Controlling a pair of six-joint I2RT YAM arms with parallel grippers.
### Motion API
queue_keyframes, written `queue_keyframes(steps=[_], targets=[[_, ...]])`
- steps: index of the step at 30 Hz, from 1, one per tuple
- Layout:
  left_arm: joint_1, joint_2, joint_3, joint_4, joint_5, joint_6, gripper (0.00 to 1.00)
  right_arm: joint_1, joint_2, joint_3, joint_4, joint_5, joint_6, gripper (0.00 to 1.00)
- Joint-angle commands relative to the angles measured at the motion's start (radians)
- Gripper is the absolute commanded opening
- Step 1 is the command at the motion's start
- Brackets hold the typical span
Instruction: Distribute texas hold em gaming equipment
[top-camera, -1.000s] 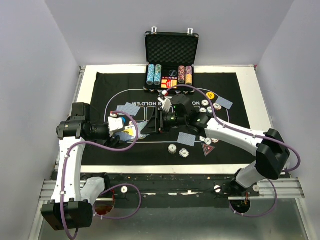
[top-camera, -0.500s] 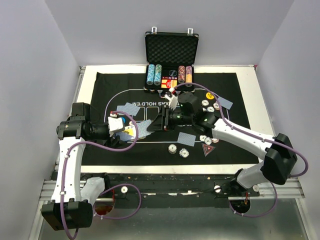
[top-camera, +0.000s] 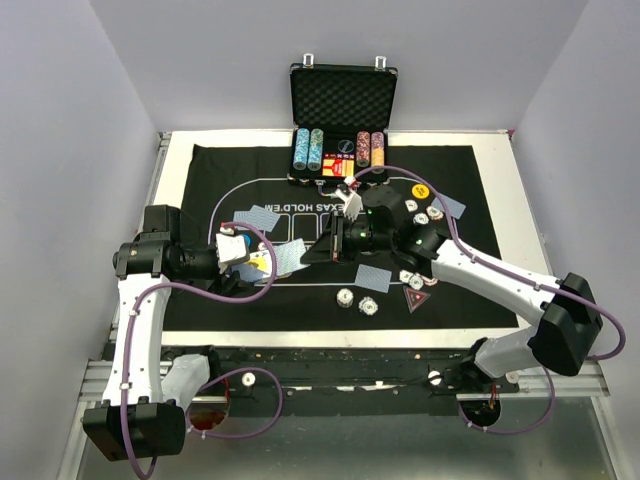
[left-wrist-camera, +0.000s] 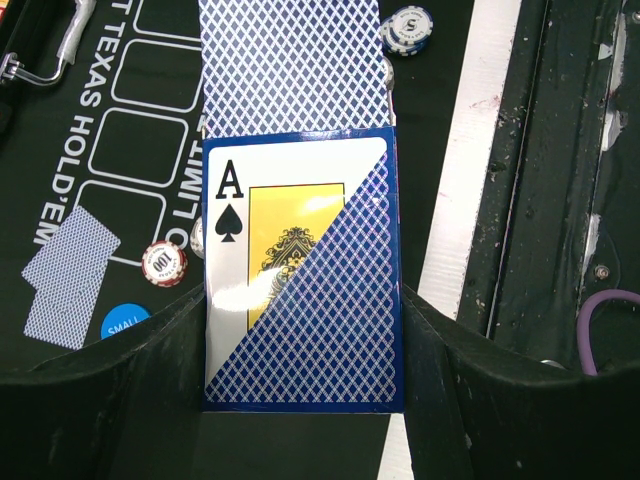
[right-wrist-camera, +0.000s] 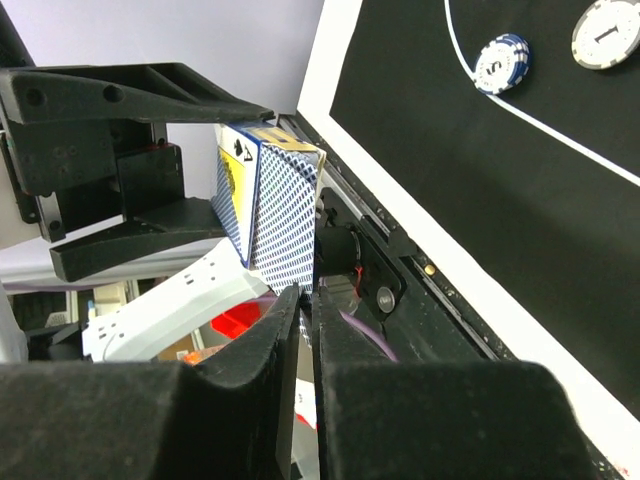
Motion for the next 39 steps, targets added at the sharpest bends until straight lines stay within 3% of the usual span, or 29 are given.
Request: queue_keyframes(steps=[1,9,23,39], targets=[[-0.005,-0.009,0.028,0.012,0.050,0.011,0.47,-0.011,-0.021,-0.022,-0.013,0.006,0.003,0.13],[-0.005,-0.010,0.022,0.012,0.048,0.013,0.47,-0.052,-0.070,-0.042,-0.036,0.009,0.000,0.04],[-0.008,-0.006,0.025,0.016,0.051,0.005,0.47,-0.123,-0.136,-0.068,-0.033,-0.057,0.023,0.03],[-0.011,-0.006,0.025,0.021,0.048,0.004,0.47,-0.222,-0.171,-0.177,0.204,-0.222,0.198,0.01]])
